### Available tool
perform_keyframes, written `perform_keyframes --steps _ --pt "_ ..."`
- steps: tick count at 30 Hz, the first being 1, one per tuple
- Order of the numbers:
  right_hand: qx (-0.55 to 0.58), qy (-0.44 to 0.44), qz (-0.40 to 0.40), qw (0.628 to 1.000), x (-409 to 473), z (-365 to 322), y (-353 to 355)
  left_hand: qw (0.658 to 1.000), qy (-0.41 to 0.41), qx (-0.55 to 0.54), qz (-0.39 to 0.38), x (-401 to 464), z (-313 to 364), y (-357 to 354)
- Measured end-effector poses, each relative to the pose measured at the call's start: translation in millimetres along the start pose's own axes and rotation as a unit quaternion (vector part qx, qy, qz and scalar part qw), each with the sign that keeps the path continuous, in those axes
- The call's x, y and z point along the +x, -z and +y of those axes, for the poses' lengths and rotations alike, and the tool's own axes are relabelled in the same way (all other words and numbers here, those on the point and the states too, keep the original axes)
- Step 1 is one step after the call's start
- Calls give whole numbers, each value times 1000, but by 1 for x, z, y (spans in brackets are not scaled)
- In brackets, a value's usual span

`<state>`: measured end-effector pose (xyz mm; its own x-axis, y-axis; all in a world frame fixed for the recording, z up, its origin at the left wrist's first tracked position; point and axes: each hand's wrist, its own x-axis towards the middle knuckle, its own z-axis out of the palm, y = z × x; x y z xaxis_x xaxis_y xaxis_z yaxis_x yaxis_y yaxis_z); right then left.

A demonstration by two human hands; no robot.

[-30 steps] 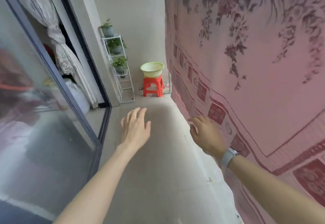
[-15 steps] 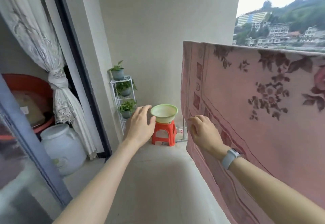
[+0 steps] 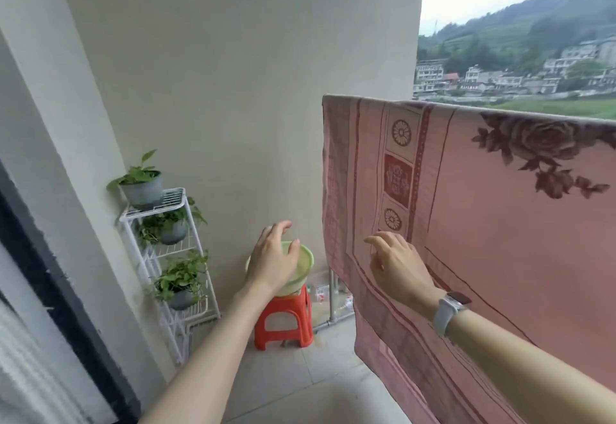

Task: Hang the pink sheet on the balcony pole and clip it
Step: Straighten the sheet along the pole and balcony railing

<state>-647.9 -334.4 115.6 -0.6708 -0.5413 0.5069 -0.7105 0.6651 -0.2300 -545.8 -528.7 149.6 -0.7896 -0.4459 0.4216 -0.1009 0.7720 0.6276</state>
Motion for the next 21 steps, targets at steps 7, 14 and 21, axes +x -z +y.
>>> perform_keyframes --steps 7,14,21 --pt "-13 -27 4 1000 138 52 -125 996 2 -53 -70 161 -111 -101" --pt "-24 -77 34 996 288 93 -228 987 -3 -124 -98 351 -177 -178" --pt "-53 -165 27 984 368 126 -297 962 -6 -206 -176 483 -213 -255"
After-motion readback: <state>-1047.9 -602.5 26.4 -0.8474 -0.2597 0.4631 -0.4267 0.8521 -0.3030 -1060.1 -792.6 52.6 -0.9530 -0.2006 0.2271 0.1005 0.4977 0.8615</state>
